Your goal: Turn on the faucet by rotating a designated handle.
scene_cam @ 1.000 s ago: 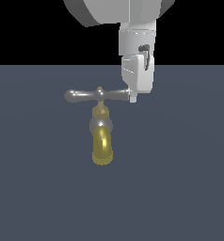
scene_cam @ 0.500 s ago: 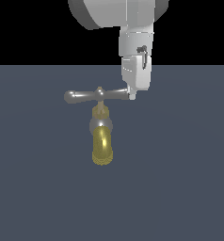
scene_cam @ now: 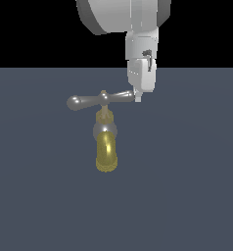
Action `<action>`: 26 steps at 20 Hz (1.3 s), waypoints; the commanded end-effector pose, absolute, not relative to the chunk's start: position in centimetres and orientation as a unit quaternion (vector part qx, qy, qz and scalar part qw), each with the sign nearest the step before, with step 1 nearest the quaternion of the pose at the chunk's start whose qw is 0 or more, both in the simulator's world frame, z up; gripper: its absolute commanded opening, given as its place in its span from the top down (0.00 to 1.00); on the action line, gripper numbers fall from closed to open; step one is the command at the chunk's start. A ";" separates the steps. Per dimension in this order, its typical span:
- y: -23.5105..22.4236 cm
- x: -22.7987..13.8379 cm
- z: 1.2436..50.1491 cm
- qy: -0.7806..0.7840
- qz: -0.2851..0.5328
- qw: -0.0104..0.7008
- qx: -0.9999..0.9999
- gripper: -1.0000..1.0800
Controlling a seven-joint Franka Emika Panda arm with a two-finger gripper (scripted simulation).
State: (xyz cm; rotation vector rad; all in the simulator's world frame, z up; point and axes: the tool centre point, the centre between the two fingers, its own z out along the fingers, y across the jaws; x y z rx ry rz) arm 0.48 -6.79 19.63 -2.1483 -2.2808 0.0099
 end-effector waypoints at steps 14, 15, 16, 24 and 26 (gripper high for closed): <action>-4.7 4.4 19.7 -0.728 0.002 0.002 -0.686 1.00; -4.5 4.7 19.7 -0.728 0.002 0.002 -0.686 1.00; -4.2 5.0 19.7 -0.728 0.002 0.002 -0.685 1.00; -2.2 7.4 19.8 -0.730 0.001 0.001 -0.684 1.00; -1.7 8.0 19.8 -0.730 0.000 0.001 -0.684 1.00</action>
